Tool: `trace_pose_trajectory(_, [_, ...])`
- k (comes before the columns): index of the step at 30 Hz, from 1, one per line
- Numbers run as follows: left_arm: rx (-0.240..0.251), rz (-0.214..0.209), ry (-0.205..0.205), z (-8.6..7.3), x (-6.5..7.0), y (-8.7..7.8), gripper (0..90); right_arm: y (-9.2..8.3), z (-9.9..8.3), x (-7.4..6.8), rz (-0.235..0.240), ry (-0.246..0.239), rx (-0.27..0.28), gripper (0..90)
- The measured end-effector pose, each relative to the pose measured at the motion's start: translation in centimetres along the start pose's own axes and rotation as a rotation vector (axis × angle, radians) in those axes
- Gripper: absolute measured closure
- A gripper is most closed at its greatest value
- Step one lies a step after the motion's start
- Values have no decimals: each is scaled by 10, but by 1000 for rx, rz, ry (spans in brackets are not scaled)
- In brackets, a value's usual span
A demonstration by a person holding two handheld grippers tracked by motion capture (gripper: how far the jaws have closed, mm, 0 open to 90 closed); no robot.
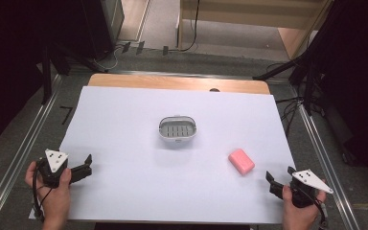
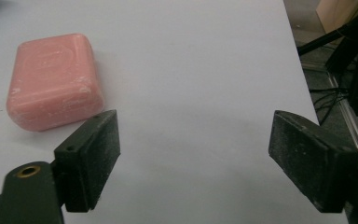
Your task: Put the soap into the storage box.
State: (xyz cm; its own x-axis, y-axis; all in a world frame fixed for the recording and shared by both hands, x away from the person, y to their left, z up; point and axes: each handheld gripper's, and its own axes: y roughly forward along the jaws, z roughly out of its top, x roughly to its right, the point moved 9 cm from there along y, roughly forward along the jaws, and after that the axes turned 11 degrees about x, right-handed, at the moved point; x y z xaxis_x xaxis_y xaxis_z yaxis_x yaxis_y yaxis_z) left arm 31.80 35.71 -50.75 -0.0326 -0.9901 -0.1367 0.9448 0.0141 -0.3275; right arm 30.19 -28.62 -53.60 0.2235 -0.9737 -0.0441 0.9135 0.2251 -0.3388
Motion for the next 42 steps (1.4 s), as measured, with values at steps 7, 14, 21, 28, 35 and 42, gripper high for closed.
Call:
trace_pose_trajectory(7, [-4, 9, 6, 0, 0, 0, 0, -3, 4, 1, -4, 6, 33, 182])
trace_pose_trajectory(14, [-5, 11, 19, -1, 1, 1, 0, -2, 6, -11, 81, -9, -24, 262])
trace_pose_trajectory(21, [-9, 9, 23, -1, 2, 1, 0, 4, 19, -19, 139, -14, -66, 323])
trace_pose_trajectory(28, [-14, 9, 24, -1, 2, 1, 0, 6, 25, -27, 196, 3, -174, 368])
trace_pose_trajectory(35, [-20, 6, 23, -2, 2, 2, 0, 15, 16, -39, 272, -36, -327, 246])
trace_pose_trajectory(42, [-26, 2, 31, -2, 3, 2, 0, 26, 20, -48, 289, -90, -452, 215])
